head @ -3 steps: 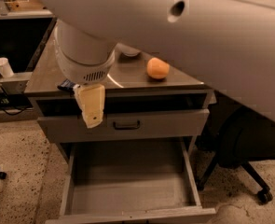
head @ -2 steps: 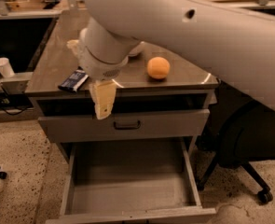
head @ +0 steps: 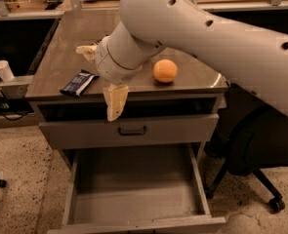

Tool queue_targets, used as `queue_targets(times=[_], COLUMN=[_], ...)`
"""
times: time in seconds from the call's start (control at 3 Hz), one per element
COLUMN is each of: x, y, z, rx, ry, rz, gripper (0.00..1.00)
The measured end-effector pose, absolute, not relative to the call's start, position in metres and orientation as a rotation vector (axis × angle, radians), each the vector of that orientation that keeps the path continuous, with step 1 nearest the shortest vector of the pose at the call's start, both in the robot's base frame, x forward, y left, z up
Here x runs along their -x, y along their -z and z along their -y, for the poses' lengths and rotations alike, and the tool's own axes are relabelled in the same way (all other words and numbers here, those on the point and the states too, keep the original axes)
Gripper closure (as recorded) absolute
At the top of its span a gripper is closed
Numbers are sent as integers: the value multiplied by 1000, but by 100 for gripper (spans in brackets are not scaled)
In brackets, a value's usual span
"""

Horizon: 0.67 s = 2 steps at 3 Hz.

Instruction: Place rxbar blueberry into middle drawer

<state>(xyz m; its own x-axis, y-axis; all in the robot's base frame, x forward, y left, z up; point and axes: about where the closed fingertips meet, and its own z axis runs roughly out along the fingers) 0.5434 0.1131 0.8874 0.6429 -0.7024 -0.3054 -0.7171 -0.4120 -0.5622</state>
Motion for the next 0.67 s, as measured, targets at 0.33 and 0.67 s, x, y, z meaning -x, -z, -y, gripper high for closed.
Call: queue_targets(times=[0.33, 0.67], x=[-555, -573], y=[-883, -871], z=[-113, -112], rx=[2207, 2245], ry=[-51, -81], rz=[-1100, -1118], gripper=[0, 0])
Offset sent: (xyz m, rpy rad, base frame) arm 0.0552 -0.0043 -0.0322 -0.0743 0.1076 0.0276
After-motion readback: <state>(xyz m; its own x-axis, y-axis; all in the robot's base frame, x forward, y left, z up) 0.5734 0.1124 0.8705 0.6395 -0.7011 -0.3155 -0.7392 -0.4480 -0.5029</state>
